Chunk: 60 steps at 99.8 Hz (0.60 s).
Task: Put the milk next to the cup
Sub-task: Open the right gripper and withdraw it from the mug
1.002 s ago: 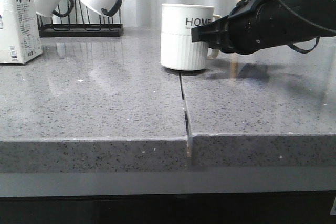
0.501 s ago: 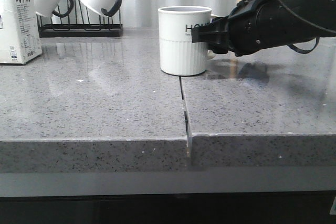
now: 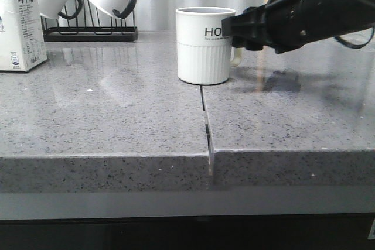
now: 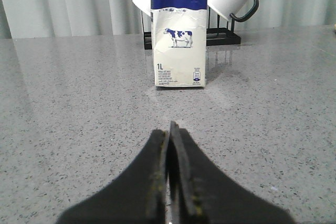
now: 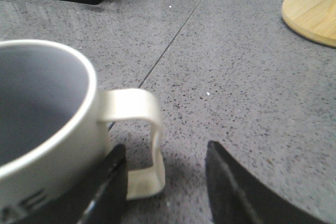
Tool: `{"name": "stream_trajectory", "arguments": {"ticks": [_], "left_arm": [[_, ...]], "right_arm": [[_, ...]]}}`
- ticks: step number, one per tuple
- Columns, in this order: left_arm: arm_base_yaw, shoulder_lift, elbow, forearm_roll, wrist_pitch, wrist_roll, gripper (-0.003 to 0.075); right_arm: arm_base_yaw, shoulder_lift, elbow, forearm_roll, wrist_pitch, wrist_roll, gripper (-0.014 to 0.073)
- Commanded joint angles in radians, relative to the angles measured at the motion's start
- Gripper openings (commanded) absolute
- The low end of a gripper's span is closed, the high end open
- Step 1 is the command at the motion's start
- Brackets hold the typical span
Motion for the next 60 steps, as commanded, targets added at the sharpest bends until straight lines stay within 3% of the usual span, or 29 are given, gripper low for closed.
{"name": "stream_trajectory", "arguments": {"ticks": [1, 27, 60], "left_arm": [[0.000, -0.033, 0.039, -0.008, -0.083, -0.006, -0.0021], [0.000, -0.033, 0.039, -0.008, -0.083, -0.006, -0.0021], [0.000, -0.033, 0.039, -0.008, -0.083, -0.006, -0.0021]], "right_arm": [[-0.001, -0.103, 0.030, -0.003, -0.065, 0.000, 0.0297], [-0.001, -0.332, 0.234, -0.003, -0.033, 0.000, -0.0069], [-0.001, -0.683, 0.380, -0.003, 0.156, 0.000, -0.0068]]}}
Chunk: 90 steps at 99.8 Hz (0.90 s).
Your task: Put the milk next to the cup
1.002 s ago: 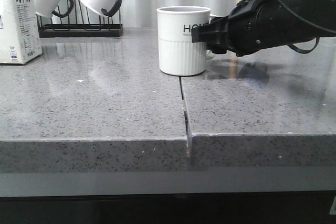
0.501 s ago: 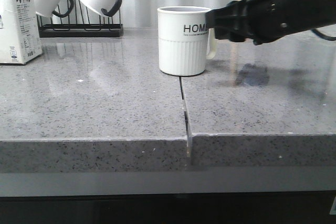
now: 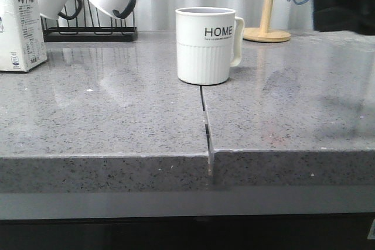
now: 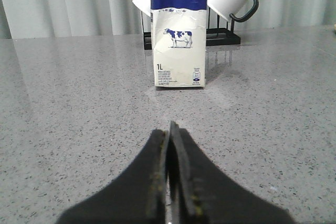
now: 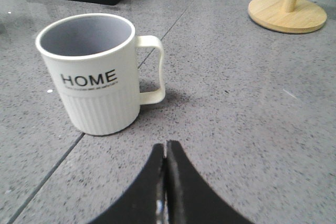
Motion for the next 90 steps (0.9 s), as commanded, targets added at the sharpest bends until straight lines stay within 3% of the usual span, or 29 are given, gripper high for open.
{"name": "stream_trajectory", "arguments": {"ticks": [1, 58, 90], "left_arm": [[0.000, -0.033, 0.039, -0.008, -0.083, -0.006, -0.0021], [0.000, -0.033, 0.039, -0.002, -0.101, -0.006, -0.0021], [0.000, -0.033, 0.039, -0.002, -0.109, -0.004, -0.0021]], "right_arm": [[-0.001, -0.122, 0.001, -0.003, 0.001, 0.000, -0.0068], [-0.001, -0.747, 0.132, 0.020, 0.388, 0.000, -0.0068], [-0.001, -0.834, 0.136, 0.020, 0.477, 0.000, -0.0068]]}}
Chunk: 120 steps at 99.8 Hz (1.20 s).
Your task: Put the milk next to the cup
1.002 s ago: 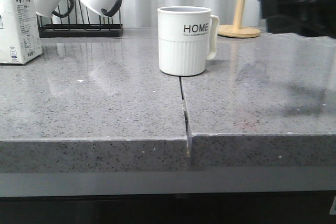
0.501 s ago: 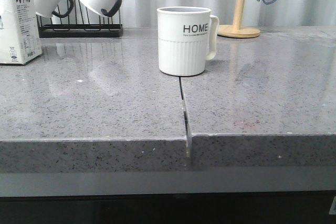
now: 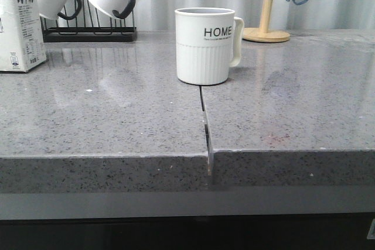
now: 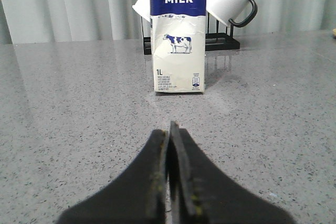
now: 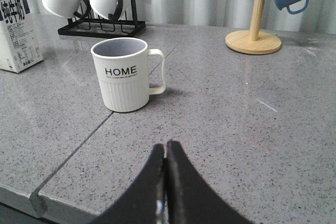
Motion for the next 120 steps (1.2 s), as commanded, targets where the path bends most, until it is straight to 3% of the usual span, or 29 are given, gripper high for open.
{"name": "stream_trajectory", "arguments": {"ticks": [1, 21, 40, 68, 120], "left_arm": [[0.000, -0.033, 0.039, -0.002, -0.092, -0.004, -0.0021], [0.000, -0.033, -0.001, 0.004, -0.079, -0.004, -0.0021], [0.000, -0.029, -0.134, 0.076, 0.108, -0.004, -0.0021], [0.000, 0.060, -0.245, 0.077, 0.264, -0.004, -0.0021], [-0.002, 0.307, -0.338, 0.002, 0.259, -0.002, -0.0010]], "right_arm": [[-0.001, 0.005, -0.025, 0.004, -0.063, -0.001, -0.0068], [-0.001, 0.005, -0.025, 0.004, -0.060, -0.001, -0.0068], [-0.001, 0.005, -0.025, 0.004, -0.060, -0.001, -0.0068], [-0.001, 0.005, -0.025, 0.004, -0.060, -0.001, -0.0068], [-0.001, 0.005, -0.025, 0.004, -0.060, -0.001, -0.0068]]}}
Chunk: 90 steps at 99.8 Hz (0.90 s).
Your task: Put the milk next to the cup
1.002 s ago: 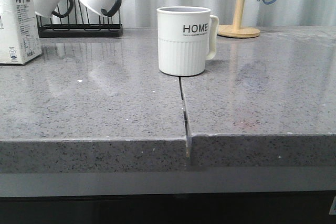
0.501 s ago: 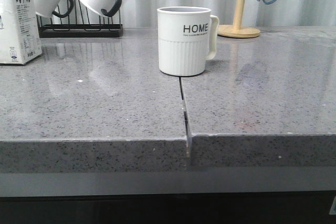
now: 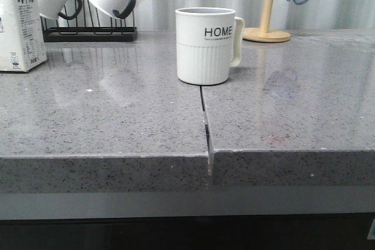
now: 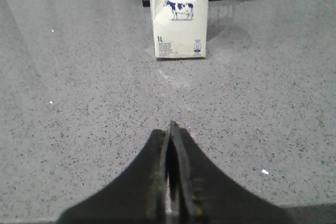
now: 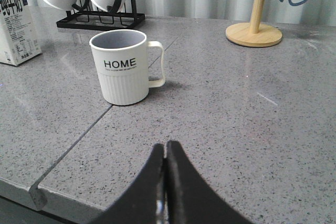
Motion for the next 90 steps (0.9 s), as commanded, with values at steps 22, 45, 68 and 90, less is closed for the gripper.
{"name": "stream_trajectory", "arguments": {"ticks": [22, 45, 68, 90], "left_arm": [[-0.002, 0.268, -0.084, -0.016, -0.243, -0.002, 0.0492], [-0.002, 0.481, -0.187, -0.038, -0.421, -0.007, 0.0629], [-0.004, 0.700, -0.355, -0.038, -0.453, -0.007, 0.0629], [-0.045, 0.841, -0.419, -0.043, -0.583, -0.007, 0.0629]], "right_arm": [[-0.001, 0.005, -0.026, 0.004, -0.077, -0.001, -0.0068], [-0.001, 0.005, -0.026, 0.004, -0.077, -0.001, -0.0068], [-0.001, 0.005, -0.026, 0.004, -0.077, -0.001, -0.0068], [-0.001, 0.005, -0.026, 0.004, -0.077, -0.001, -0.0068]]}}
